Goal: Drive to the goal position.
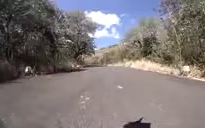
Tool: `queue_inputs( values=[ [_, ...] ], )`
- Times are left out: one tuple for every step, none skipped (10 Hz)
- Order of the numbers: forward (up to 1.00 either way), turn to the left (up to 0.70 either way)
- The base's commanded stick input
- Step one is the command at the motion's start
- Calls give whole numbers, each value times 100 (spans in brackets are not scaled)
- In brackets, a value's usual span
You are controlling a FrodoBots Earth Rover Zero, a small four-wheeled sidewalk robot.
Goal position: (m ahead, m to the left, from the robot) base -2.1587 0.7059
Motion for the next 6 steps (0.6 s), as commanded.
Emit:
queue_inputs(
  values=[
    [0,-50],
    [0,-50],
    [0,-50],
    [0,-50],
    [0,-50],
    [0,-50]
  ],
)
